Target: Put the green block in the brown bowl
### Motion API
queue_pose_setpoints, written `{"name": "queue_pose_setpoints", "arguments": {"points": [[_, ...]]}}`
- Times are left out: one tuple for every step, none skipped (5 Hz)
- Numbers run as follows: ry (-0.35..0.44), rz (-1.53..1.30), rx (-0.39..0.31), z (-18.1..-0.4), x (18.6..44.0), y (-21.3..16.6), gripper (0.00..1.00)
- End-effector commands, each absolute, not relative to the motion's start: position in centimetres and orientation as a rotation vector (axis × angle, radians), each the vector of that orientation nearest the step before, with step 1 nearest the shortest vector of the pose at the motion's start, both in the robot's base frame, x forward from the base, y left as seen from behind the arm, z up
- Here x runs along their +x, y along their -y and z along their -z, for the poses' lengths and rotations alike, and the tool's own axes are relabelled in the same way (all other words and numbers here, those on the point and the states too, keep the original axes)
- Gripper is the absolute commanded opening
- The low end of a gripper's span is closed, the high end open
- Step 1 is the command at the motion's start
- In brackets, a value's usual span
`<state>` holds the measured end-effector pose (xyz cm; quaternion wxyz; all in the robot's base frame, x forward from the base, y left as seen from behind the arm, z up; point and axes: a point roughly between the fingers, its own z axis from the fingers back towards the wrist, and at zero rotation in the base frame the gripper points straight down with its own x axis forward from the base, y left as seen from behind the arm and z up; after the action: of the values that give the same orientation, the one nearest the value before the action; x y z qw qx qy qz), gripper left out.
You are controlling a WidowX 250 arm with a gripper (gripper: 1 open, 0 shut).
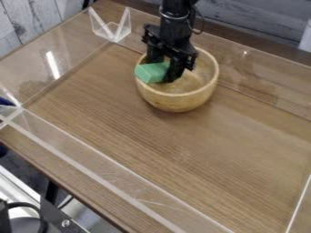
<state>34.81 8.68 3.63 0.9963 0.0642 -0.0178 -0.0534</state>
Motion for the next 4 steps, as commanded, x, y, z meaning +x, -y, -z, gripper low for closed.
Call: {"name": "queue_pose_setpoints", "arguments": {"points": [[0.038,0.103,0.099,-3.0,34.9,-8.7,1.0],[0.055,0.102,0.052,-5.4,34.6,-9.3,1.0],[0.076,0.101,0.013,-7.8,34.3,-9.9,1.0],[0.13,0.062,0.033,-9.6,32.9,-10.4,1.0]]}}
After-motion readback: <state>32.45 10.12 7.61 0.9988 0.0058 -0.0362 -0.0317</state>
